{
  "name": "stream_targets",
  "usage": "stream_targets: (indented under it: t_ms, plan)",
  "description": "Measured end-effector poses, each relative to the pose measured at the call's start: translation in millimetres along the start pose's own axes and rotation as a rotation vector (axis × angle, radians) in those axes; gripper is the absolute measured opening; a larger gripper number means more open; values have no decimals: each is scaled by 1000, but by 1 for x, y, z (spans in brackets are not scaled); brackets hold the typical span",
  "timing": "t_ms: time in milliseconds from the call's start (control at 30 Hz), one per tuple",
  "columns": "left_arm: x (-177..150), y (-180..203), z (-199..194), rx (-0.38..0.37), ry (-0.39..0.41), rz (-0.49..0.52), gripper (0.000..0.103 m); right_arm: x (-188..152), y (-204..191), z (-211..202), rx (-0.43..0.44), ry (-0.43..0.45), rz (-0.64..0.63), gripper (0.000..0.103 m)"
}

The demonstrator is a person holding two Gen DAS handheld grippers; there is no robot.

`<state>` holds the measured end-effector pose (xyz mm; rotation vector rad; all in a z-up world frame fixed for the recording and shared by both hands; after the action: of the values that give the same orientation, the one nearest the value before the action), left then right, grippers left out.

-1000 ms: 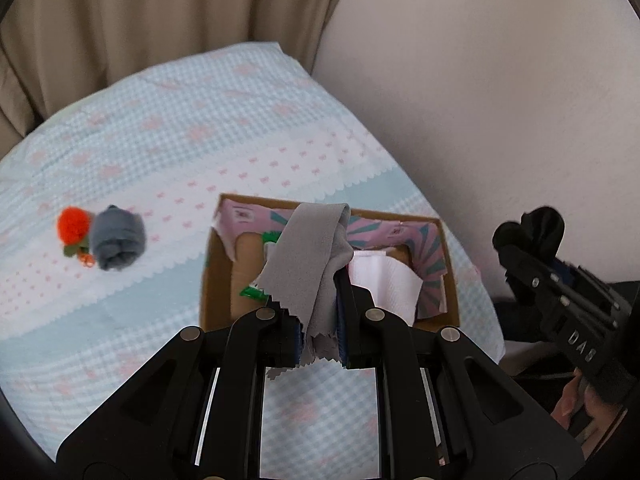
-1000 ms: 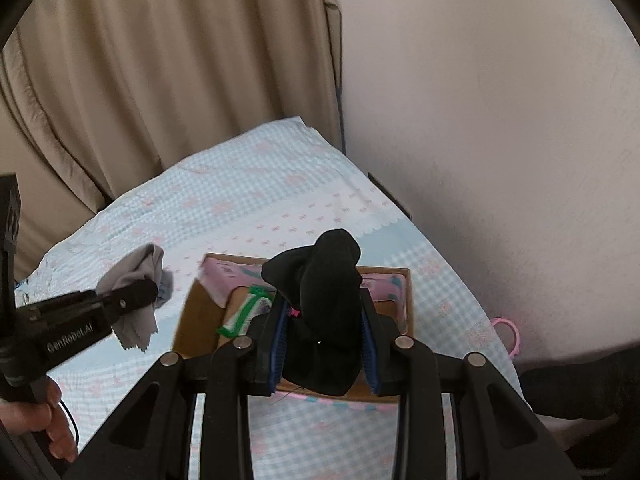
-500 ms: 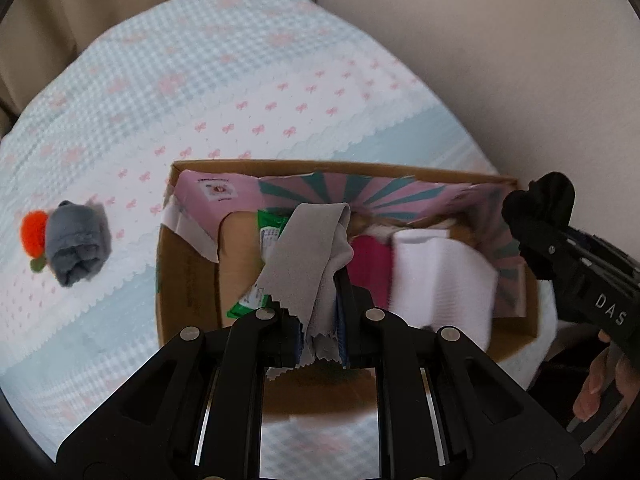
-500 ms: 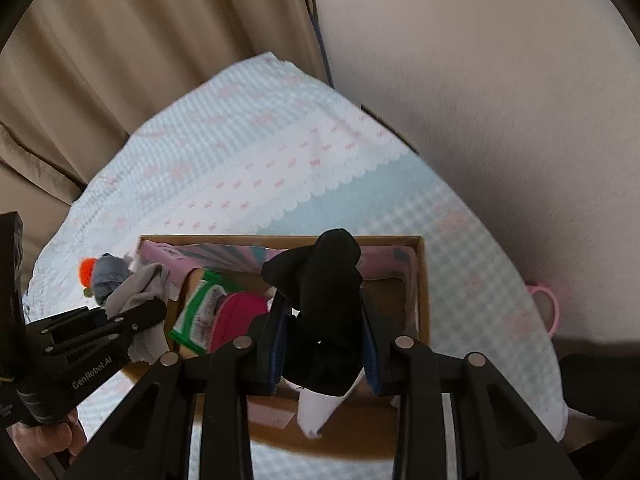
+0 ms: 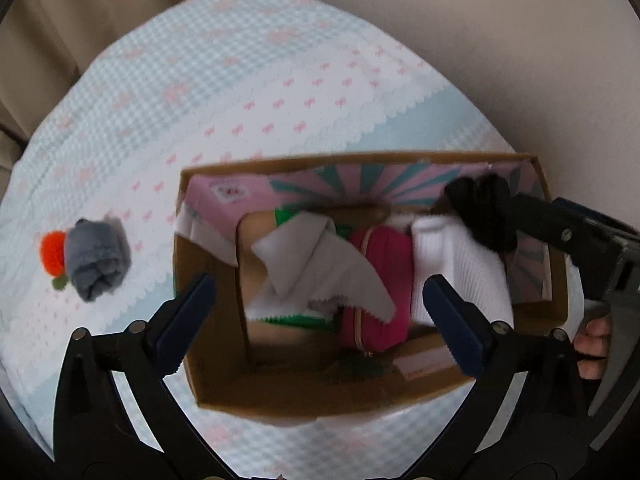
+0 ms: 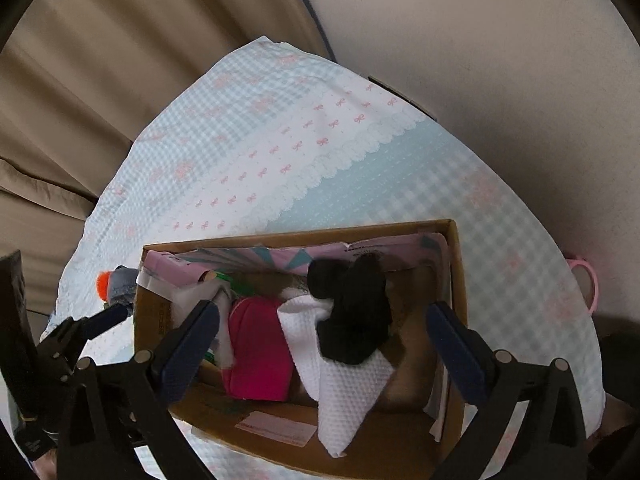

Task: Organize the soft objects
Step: 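Carry cloth and black plush into the pink box and open both tools, then withdraw both tools from the box toward the pompom and grey sock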

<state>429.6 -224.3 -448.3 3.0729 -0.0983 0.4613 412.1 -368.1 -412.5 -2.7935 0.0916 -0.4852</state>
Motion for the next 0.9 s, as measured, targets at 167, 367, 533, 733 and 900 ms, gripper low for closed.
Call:
stream_targets:
  t_ms: [167, 367, 533, 733, 900]
  plan:
    - [-10, -6, -10, -6, -8, -17, 103, -8, -2, -5, -3, -3, -16, 103]
    - [-17, -9, -31, -20, 9, -34, 103, -12, -8, -17, 1, 13, -43, 103]
    - [-23, -15, -65, -43, 57, -58, 103, -16, -22, -41, -12, 57, -83, 103]
    - [-34, -27, -124, -59, 140, -69, 103, -20, -50, -88, -38, 121, -127, 103]
    - [-48, -45, -185, -70, 242, -99, 103, -28, -85, -144, -78, 201, -177, 103]
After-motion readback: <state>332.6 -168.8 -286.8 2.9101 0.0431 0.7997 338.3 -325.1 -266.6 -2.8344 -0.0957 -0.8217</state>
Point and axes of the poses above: each gripper's, at about its wrist camera, not at the fingertips, and z roughly the way its jaws point, y to its right, x to its top, the point moved 7 cm from there along z, roughly the way its jaws point, and after that the axes turned 5 degrees about -z, right-handed, at the moved point
